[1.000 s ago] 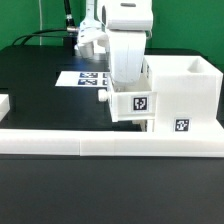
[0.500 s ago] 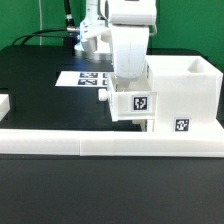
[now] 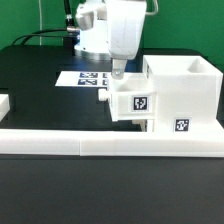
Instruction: Assemble drawer
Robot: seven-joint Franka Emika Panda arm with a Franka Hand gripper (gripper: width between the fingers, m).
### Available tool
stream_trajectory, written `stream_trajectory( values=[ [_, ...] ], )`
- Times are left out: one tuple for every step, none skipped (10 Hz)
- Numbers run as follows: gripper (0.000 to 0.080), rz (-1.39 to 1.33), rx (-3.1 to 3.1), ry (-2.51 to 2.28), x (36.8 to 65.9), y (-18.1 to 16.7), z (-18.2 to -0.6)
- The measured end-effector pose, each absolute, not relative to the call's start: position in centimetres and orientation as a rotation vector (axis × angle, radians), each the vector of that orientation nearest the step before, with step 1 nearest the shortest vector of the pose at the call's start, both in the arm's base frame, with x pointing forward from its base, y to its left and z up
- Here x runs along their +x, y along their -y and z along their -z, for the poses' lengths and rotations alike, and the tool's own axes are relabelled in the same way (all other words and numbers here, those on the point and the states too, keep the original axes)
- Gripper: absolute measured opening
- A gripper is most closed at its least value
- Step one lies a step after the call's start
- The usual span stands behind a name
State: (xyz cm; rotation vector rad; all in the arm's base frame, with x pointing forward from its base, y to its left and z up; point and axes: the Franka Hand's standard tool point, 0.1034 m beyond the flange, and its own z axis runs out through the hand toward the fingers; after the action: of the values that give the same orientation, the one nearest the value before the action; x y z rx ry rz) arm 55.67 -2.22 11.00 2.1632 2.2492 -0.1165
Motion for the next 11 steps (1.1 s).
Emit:
stream_trajectory(
  values=[
    [0.0649, 0.113, 2.157, -2.252, 55.6, 3.4, -11.3],
    [0.0649, 0.115, 2.162, -2.254, 55.5, 3.5, -11.0],
    [0.0649, 0.116, 2.161, -2.256, 55.5, 3.4, -11.0],
    [0.0649, 0.117, 2.165, -2.253, 55.5, 3.6, -11.0],
    [0.0649, 0.075, 2.153, -2.319, 55.3, 4.3, -10.6],
    [0.0649, 0.033, 2.188, -2.355, 54.9, 5.4, -9.3],
    [0.0649, -0.011, 2.231, -2.369, 54.8, 5.9, -8.3],
    [0.0649, -0.053, 2.272, -2.368, 54.7, 5.9, -7.8],
    [0.0649, -0.067, 2.294, -2.368, 54.5, 5.5, -7.4],
    [0.0649, -0.068, 2.294, -2.380, 54.4, 5.0, -7.0],
    [0.0649, -0.069, 2.304, -2.378, 54.4, 4.1, -6.8]
  ],
)
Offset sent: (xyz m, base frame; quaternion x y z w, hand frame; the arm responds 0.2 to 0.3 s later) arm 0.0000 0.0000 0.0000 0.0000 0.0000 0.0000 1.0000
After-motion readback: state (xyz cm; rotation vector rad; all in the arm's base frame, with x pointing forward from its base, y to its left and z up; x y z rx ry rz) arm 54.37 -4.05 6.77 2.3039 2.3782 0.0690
